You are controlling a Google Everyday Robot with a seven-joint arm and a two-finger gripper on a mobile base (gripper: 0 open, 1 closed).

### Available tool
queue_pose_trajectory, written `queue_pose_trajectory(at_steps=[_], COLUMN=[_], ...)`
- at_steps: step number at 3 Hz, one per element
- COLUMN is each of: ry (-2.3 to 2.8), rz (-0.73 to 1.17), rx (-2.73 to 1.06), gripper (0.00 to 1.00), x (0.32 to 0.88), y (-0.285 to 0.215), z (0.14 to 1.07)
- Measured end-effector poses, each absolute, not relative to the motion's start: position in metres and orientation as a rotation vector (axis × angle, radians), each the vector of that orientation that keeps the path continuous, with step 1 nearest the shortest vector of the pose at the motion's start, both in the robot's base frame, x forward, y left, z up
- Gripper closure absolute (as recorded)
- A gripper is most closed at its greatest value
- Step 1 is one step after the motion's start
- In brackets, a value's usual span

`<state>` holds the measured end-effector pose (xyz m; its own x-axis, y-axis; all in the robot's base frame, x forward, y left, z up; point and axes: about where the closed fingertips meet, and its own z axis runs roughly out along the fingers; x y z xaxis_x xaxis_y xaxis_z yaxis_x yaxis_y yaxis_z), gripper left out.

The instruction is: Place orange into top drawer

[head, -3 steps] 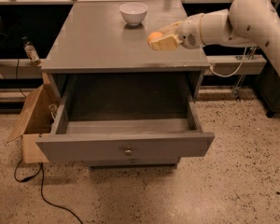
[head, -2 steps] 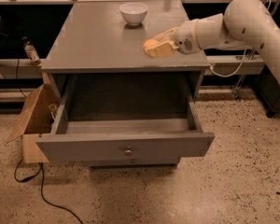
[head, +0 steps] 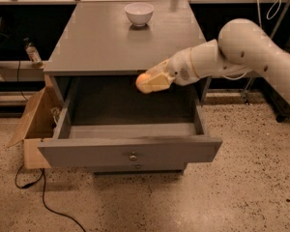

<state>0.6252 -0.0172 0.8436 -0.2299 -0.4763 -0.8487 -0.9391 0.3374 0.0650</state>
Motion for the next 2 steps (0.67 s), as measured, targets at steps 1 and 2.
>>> queue_pose_trajectory(at_steps=[1,2], ry=[1.954,2.069], rz=[0.802,0.751], rx=[-1.264,-1.193], gripper=[1.0,1.0], x=[0.597,0.601], y=[0.011,0.029], z=[0.795,0.75])
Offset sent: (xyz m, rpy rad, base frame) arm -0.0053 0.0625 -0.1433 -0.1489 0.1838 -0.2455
